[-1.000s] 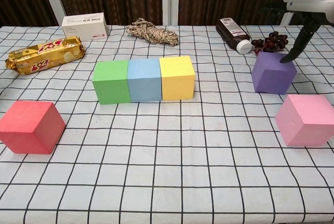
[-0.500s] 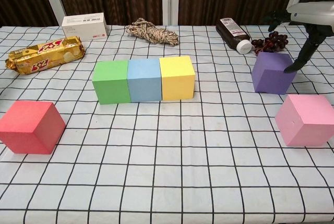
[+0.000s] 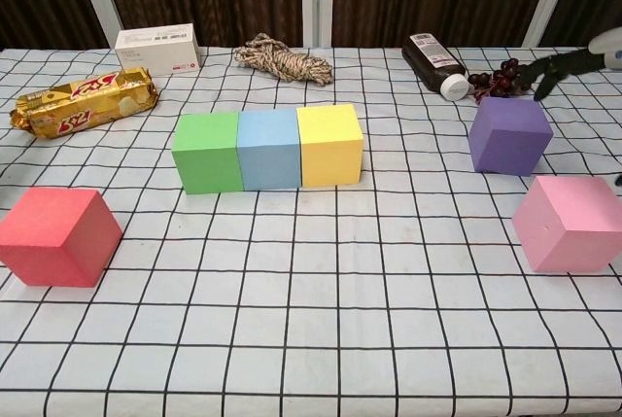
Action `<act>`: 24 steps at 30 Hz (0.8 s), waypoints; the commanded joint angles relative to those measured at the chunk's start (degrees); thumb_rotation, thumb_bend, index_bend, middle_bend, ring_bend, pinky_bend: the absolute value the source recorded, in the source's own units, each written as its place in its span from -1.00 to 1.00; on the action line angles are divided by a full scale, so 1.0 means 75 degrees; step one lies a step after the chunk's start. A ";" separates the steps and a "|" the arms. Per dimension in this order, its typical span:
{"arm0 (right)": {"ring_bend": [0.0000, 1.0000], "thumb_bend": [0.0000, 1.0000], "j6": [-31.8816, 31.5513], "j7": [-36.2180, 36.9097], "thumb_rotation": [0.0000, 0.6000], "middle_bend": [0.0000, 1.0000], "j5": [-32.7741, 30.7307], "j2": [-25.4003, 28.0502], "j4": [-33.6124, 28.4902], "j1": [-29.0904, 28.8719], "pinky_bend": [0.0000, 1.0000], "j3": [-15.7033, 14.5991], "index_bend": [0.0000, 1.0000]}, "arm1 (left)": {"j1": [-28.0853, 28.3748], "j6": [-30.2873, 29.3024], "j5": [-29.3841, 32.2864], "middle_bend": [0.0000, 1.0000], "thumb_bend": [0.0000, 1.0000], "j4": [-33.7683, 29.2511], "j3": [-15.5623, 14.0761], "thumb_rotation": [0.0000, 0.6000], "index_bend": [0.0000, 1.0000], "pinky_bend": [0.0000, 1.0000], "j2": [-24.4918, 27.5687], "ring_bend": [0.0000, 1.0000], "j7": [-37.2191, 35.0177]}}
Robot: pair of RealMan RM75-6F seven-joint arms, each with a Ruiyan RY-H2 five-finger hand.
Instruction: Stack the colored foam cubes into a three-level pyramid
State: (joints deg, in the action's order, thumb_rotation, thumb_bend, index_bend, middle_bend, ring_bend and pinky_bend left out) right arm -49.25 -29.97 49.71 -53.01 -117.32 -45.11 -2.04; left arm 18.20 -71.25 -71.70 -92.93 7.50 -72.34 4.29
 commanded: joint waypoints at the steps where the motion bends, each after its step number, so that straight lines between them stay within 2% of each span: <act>1: -1.00 -1.00 -0.0148 -0.0244 1.00 -0.72 -0.0011 0.0026 -0.0181 0.0121 -1.00 -0.0248 -1.00 | -0.0009 -0.0009 -0.0009 -0.80 -1.00 -0.0002 -0.0008 1.00 -0.83 -0.64 0.0000 -0.94 0.0004; 4: -1.00 -1.00 -0.0502 -0.0446 1.00 -0.71 0.0069 -0.0219 -0.0152 0.0317 -1.00 -0.0408 -1.00 | -0.0016 -0.0002 -0.0016 -0.80 -1.00 0.0021 -0.0029 1.00 -0.83 -0.64 -0.0021 -0.94 0.0006; 9: -1.00 -1.00 -0.1218 -0.0460 1.00 -0.60 0.0554 -0.0957 0.0223 0.0750 -1.00 -0.0434 -1.00 | -0.0022 0.0013 -0.0034 -0.80 -1.00 0.0073 -0.0061 1.00 -0.83 -0.64 -0.0077 -0.94 0.0002; 20: -1.00 -1.00 -0.1564 -0.1260 1.00 -0.52 0.0505 -0.1749 0.0640 0.0949 -1.00 -0.0585 -1.00 | -0.0078 0.0002 -0.0029 -0.80 -1.00 0.0160 -0.0076 1.00 -0.83 -0.64 -0.0094 -0.94 -0.0114; 24: -0.93 -1.00 -0.2001 -0.1453 1.00 -0.26 0.0716 -0.2086 0.0831 0.1123 -1.00 -0.0541 -1.00 | -0.0074 0.0011 -0.0035 -0.80 -1.00 0.0174 -0.0064 1.00 -0.83 -0.64 -0.0096 -0.94 -0.0140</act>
State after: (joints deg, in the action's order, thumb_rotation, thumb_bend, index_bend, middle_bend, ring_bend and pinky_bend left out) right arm -63.03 -40.19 54.37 -67.57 -111.80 -37.36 -6.22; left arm 17.65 -71.17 -71.96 -91.62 7.02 -73.06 3.24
